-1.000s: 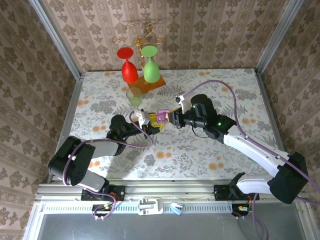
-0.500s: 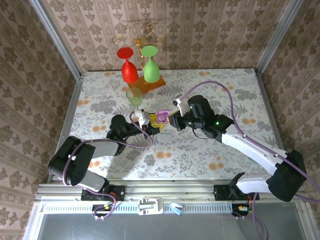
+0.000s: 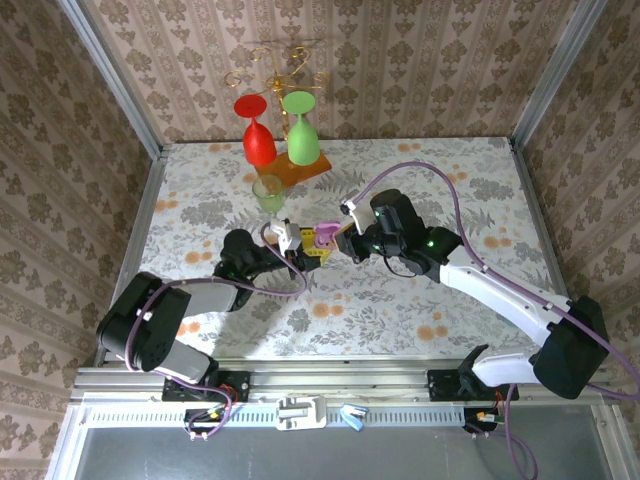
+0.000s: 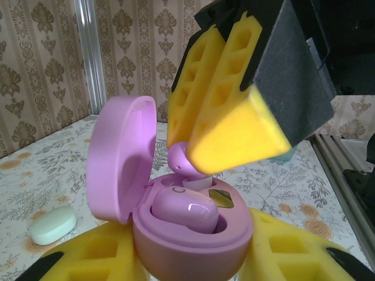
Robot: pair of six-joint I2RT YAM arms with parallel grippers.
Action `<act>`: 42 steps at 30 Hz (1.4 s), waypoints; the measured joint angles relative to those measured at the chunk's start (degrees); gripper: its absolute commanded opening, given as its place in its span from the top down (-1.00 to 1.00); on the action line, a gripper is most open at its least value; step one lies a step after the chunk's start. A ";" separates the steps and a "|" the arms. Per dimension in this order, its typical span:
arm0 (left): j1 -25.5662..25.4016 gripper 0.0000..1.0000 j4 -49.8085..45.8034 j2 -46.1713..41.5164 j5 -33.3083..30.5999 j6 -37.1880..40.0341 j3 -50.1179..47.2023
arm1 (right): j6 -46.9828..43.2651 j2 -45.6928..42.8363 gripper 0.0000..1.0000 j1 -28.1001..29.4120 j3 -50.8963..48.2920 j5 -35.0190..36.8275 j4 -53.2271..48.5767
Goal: Insert the wireless bluetooth earbuds into the charging case
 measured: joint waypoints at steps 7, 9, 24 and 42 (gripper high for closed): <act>0.00 0.48 0.02 0.04 0.28 -0.31 0.57 | -1.88 0.35 0.54 0.37 0.96 0.02 -1.01; 0.00 0.48 0.07 0.07 0.35 -0.42 0.59 | -2.14 0.35 0.46 0.44 1.01 0.02 -1.14; 0.07 0.48 0.15 0.70 0.50 -0.33 0.59 | 3.23 -3.48 -0.13 0.26 0.98 1.92 2.08; 0.17 0.49 -0.87 -0.28 0.50 2.91 -0.24 | 8.98 9.33 -0.23 -1.55 13.97 5.97 -6.01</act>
